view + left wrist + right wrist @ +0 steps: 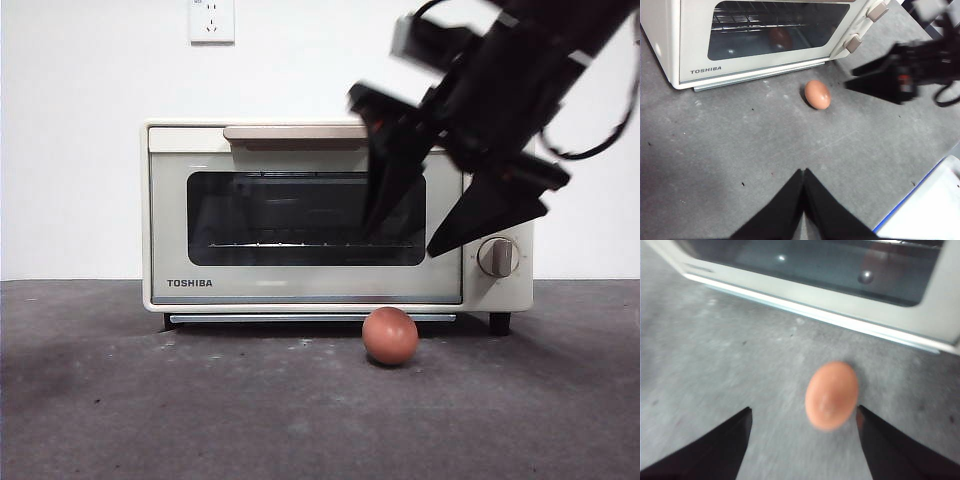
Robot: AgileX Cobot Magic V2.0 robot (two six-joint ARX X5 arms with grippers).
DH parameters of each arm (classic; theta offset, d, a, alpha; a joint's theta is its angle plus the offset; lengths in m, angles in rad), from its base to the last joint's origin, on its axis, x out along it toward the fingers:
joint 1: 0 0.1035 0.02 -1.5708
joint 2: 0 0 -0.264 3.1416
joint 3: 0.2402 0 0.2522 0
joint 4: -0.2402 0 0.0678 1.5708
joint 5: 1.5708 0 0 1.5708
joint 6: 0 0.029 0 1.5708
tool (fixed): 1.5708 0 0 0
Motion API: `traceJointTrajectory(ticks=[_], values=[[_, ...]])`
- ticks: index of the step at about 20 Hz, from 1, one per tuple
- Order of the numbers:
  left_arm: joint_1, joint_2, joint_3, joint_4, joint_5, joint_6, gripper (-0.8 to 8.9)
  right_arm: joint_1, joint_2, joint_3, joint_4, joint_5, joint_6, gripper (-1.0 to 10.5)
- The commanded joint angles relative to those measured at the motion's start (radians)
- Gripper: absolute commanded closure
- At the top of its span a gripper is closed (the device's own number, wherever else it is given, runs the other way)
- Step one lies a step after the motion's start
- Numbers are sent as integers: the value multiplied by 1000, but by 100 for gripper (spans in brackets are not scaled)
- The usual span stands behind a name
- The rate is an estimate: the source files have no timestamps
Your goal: Eggoven
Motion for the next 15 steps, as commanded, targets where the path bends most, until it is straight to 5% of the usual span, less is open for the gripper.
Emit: traceJointTrajectory(ticks=[1, 15], values=[[-3, 5, 19, 10, 5, 6, 806, 10, 91, 63, 8, 13, 10, 612], [-30, 5, 19, 8, 5, 5, 806, 8, 306, 94, 63, 69, 10, 612]])
